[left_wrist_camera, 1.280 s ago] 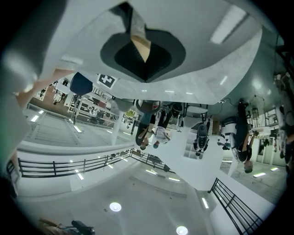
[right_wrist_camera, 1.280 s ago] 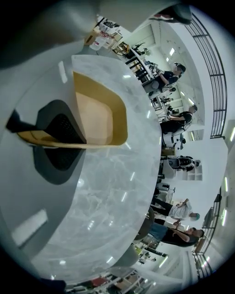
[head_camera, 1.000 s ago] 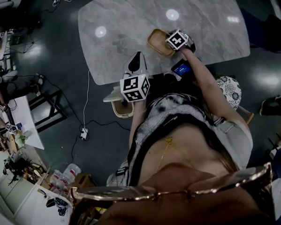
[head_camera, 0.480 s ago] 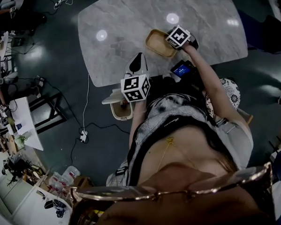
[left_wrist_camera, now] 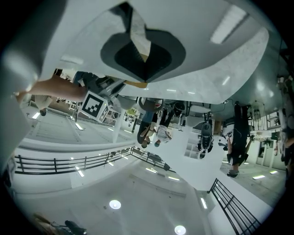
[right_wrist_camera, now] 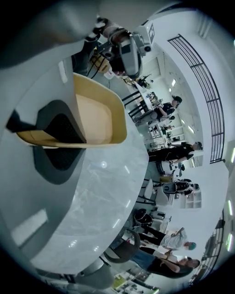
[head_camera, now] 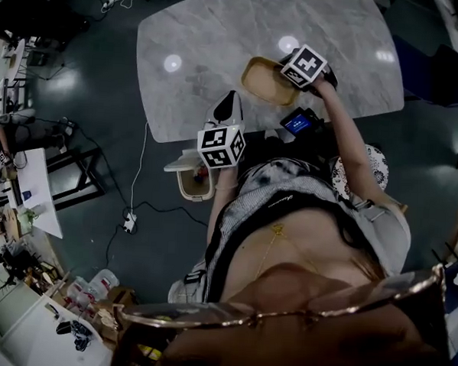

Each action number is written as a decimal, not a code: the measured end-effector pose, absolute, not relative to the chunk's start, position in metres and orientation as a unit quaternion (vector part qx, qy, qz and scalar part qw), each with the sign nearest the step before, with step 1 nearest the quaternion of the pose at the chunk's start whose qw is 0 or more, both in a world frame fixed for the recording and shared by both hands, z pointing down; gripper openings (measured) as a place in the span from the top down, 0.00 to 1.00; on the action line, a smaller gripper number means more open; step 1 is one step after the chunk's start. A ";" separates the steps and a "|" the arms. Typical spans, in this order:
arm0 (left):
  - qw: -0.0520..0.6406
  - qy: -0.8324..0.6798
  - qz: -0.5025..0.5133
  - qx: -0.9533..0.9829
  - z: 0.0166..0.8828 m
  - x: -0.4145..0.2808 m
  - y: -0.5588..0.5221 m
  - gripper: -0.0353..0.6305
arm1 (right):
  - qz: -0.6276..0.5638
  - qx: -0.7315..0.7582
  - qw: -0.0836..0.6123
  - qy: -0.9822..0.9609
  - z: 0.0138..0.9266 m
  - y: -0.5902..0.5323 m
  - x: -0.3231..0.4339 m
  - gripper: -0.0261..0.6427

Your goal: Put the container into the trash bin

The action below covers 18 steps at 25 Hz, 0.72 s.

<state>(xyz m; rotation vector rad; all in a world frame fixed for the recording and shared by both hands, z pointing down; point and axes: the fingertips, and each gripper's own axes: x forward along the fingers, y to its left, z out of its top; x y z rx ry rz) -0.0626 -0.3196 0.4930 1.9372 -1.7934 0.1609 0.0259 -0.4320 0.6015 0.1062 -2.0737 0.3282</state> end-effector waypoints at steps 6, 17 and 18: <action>0.240 -0.667 0.049 0.704 0.483 -0.061 -0.320 0.95 | 0.129 0.017 0.495 -0.859 0.565 -0.423 0.030 0.92; 0.234 -0.686 0.047 0.687 0.485 -0.046 -0.309 0.95 | 0.115 -0.029 0.491 -0.863 0.559 -0.406 0.036 0.92; 0.235 -0.690 0.047 0.683 0.485 -0.046 -0.307 0.95 | 0.112 -0.035 0.490 -0.863 0.558 -0.405 0.035 0.92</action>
